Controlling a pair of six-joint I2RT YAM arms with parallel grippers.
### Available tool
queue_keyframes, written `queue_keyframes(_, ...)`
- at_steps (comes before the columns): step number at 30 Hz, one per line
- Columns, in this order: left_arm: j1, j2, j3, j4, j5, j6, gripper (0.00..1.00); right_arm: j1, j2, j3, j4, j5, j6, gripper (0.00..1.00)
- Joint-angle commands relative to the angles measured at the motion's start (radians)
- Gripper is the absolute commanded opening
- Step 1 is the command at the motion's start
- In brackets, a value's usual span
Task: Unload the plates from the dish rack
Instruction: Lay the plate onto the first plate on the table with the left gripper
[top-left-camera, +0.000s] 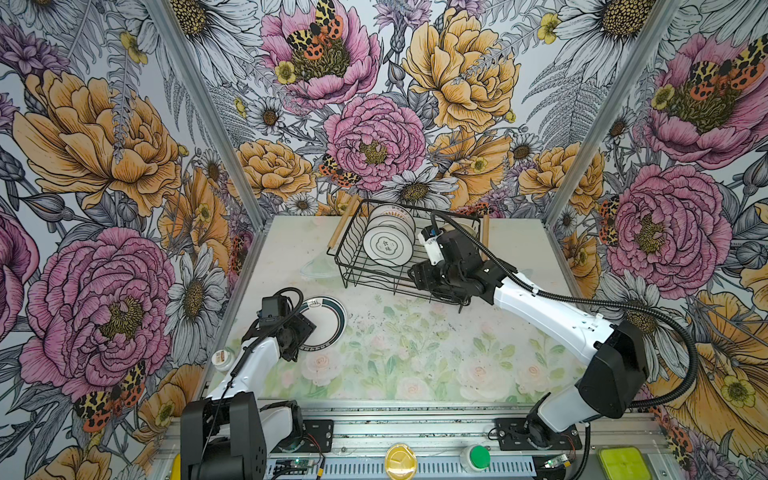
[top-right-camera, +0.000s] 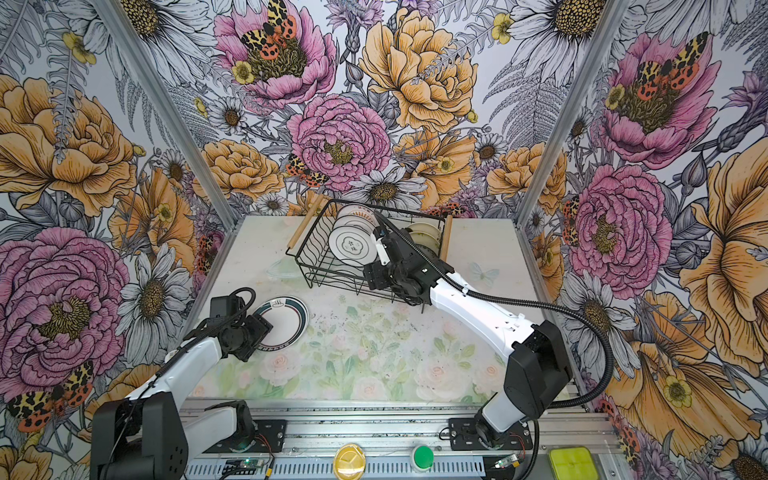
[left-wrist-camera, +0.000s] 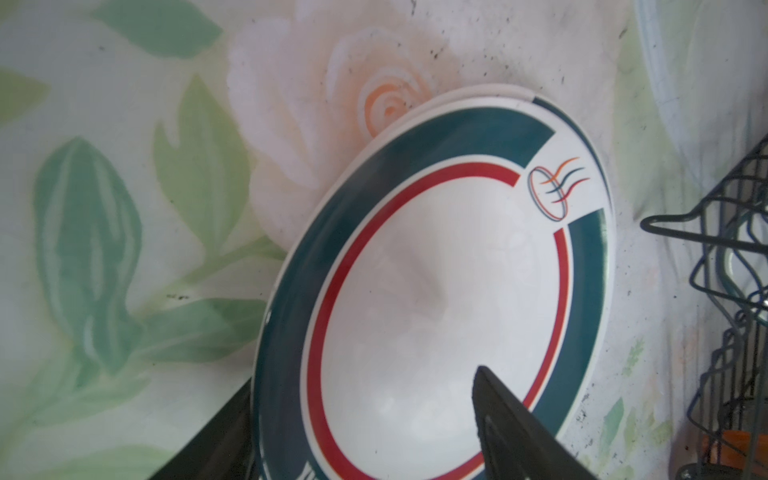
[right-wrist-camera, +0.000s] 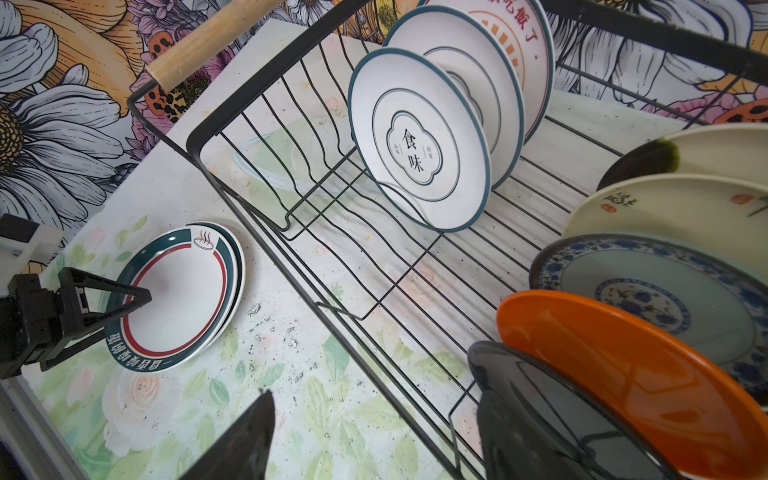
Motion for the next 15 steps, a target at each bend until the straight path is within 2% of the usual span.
queue_keyframes(1,-0.008,-0.015,0.027,0.033,-0.032,-0.006,0.77,-0.009,0.010,0.031,0.005,-0.014,-0.019,0.78)
queue_keyframes(7,-0.011,-0.016,0.037,0.039,-0.051,-0.010,0.78,-0.019,0.026,0.046,0.003,-0.036,-0.040,0.80)
queue_keyframes(12,-0.012,0.007,0.045,0.057,-0.053,-0.008,0.78,-0.023,0.034,0.061,0.003,-0.048,-0.053,0.97)
queue_keyframes(15,-0.014,0.012,0.042,0.072,-0.051,-0.011,0.78,-0.025,0.045,0.075,0.003,-0.052,-0.060,0.99)
